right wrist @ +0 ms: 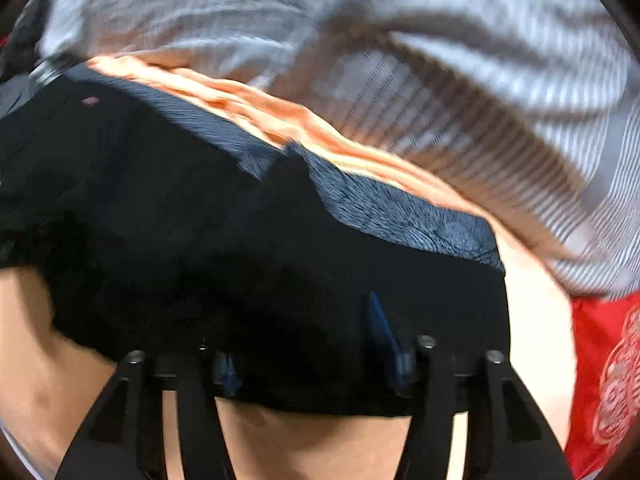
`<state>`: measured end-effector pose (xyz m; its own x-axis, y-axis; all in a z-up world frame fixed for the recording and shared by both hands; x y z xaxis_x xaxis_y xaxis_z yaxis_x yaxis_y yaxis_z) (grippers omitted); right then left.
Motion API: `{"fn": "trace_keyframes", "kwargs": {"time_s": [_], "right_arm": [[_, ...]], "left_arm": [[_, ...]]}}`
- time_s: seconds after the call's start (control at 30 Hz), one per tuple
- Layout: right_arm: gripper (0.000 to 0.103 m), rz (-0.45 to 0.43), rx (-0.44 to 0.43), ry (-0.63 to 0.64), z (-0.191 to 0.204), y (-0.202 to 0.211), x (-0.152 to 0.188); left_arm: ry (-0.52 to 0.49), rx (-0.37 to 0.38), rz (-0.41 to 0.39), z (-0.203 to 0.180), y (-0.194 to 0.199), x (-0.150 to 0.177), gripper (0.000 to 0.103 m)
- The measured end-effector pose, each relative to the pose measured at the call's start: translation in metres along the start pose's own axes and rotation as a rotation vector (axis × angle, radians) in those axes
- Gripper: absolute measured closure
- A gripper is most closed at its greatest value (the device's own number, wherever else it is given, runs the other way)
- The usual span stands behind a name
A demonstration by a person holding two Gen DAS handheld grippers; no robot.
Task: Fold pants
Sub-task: 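Lay the folded end onto the trousers and open the right tool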
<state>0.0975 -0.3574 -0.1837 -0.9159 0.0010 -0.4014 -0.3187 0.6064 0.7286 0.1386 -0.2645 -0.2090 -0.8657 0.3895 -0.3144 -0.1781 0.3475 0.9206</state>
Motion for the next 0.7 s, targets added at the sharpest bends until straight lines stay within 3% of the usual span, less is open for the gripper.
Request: {"fn": "trace_keyframes", "kwargs": {"time_s": [0.03, 0.13, 0.2, 0.37, 0.5, 0.63, 0.7], "right_arm": [[0.043, -0.018, -0.023, 0.010, -0.012, 0.006, 0.021], [0.042, -0.026, -0.094, -0.010, -0.017, 0.031, 0.035], [0.041, 0.006, -0.151, -0.084, -0.030, 0.032, 0.053], [0.041, 0.119, -0.171, -0.290, -0.082, 0.026, 0.078], [0.041, 0.199, -0.190, -0.408, -0.105, 0.014, 0.097], [0.041, 0.234, -0.221, -0.469, -0.114, 0.010, 0.110], [0.041, 0.237, -0.232, -0.484, -0.114, 0.010, 0.115]], "left_arm": [[0.003, 0.016, 0.004, 0.006, -0.001, -0.004, 0.023], [-0.006, 0.099, 0.007, -0.001, 0.003, -0.013, 0.023], [-0.030, 0.160, 0.009, -0.029, 0.019, -0.006, 0.023], [-0.148, 0.317, 0.038, -0.097, 0.032, -0.001, 0.023], [-0.232, 0.353, 0.057, -0.146, 0.024, -0.006, 0.023], [-0.224, 0.401, 0.075, -0.171, 0.020, -0.003, 0.023], [-0.206, 0.422, 0.090, -0.177, 0.014, 0.000, 0.047]]}}
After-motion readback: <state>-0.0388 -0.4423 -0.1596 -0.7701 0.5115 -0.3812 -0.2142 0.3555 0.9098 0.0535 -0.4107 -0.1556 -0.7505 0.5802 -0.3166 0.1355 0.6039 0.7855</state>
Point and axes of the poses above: each gripper's, at about its wrist camera, not at the fingertips, and y roughly against the way its jaws point, z to its left, x to its underside, the point moved 6 cm from there along -y, roughly the way its jaws point, and after that the axes turned 10 degrees about x, right-handed, at the moved point
